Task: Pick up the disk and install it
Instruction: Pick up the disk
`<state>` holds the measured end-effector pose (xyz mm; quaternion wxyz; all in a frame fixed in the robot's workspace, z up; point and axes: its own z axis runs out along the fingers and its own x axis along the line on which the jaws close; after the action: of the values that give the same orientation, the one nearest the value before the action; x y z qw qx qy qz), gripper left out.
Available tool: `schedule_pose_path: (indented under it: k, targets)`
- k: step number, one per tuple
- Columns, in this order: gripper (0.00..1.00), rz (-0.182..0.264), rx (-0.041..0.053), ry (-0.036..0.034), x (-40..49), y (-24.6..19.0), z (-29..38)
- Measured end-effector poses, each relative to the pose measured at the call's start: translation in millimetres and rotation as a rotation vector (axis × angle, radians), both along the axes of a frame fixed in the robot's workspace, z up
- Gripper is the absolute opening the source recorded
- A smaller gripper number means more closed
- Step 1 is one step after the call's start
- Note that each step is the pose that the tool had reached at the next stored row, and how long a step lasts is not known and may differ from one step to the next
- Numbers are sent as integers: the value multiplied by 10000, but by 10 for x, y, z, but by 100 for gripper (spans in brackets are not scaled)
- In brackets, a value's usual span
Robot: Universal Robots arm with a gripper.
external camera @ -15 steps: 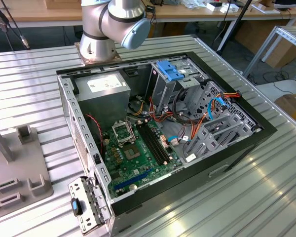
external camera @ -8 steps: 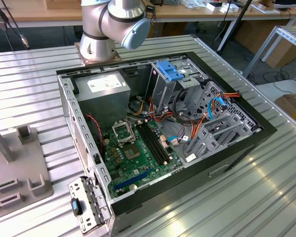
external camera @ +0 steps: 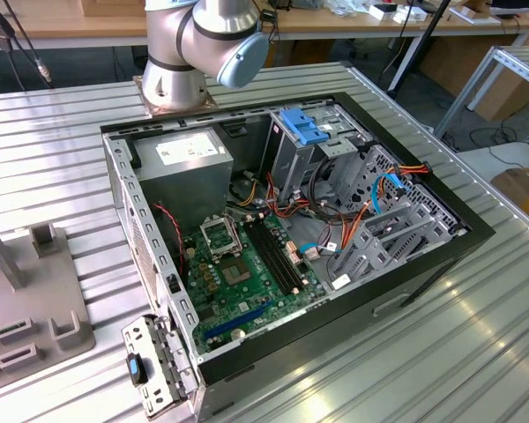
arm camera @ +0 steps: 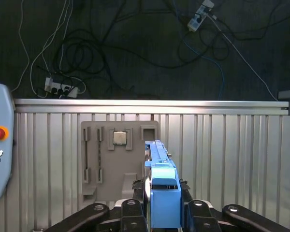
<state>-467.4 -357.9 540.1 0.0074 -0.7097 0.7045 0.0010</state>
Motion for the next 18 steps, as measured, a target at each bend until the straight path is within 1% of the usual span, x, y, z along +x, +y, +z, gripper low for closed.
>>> schedule_pose_path:
  k: [3,4,8,9,10,13,15,17,18]
  targets:
    - [37,0,0,2,72,0,1]
    - [37,1,-2,2,139,0,1]
    - [37,0,-1,2,337,0,1]
    - [37,0,-1,3,407,0,1]
    - [37,0,-1,2,501,0,1]
    - [37,0,-1,2,691,0,1]
    - [37,0,-1,1,766,0,1]
    - [37,0,-1,3,894,0,1]
    - [37,0,-1,2,930,0,1]
